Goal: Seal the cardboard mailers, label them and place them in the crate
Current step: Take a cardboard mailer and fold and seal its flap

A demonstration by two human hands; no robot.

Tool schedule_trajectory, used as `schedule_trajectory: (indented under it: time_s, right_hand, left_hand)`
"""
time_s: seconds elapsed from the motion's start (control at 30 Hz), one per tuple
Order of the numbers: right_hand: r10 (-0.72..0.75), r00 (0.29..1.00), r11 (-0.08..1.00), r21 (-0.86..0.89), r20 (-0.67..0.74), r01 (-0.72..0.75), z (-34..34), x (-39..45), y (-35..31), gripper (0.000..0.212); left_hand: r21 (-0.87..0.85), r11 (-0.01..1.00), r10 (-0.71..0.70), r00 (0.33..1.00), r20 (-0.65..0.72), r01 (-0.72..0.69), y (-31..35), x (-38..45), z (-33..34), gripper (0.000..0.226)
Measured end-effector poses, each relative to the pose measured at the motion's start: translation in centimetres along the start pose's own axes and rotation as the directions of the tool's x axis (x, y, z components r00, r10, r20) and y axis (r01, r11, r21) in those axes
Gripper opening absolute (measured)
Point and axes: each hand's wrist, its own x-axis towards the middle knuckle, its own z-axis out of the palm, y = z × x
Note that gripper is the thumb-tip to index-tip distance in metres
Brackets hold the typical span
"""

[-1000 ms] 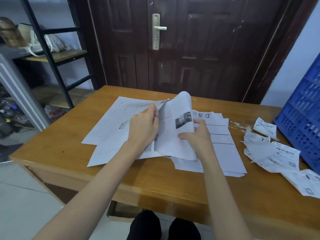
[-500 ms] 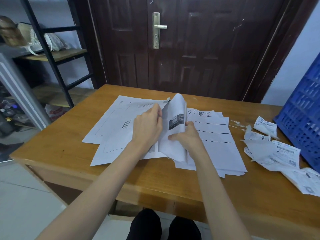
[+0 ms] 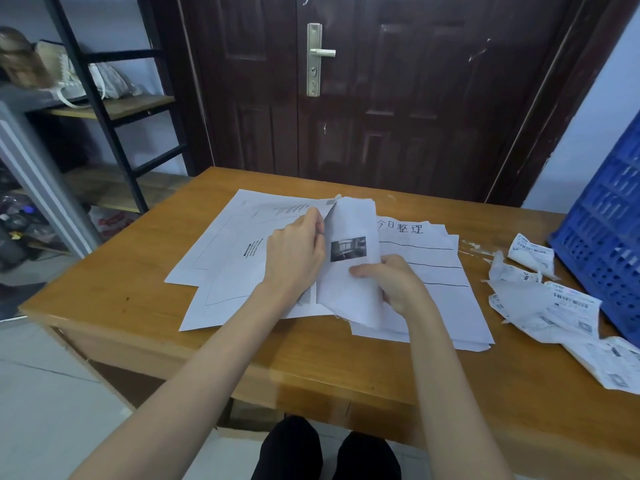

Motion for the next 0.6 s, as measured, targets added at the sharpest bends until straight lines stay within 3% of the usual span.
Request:
schedule_trajectory:
  time_s: [0.3, 0.6]
  right_hand:
    - [0.007, 1.0, 0.996, -0.091, 0.001, -0.006, 0.8, 0.2, -0.7, 0.049]
    - [-0.055, 0.998, 0.978, -0.201, -0.005, 0.053, 2.3, 0.4, -2.1, 0.018]
  left_hand:
    - [-0.022, 1.0, -0.002, 1.0, 0.014, 0.003, 0.1, -0.1, 0.0, 0.008]
    - [-0.043, 0.999, 0.012, 1.0, 0.028, -0.01, 1.1, -0.4, 0.0, 0.008]
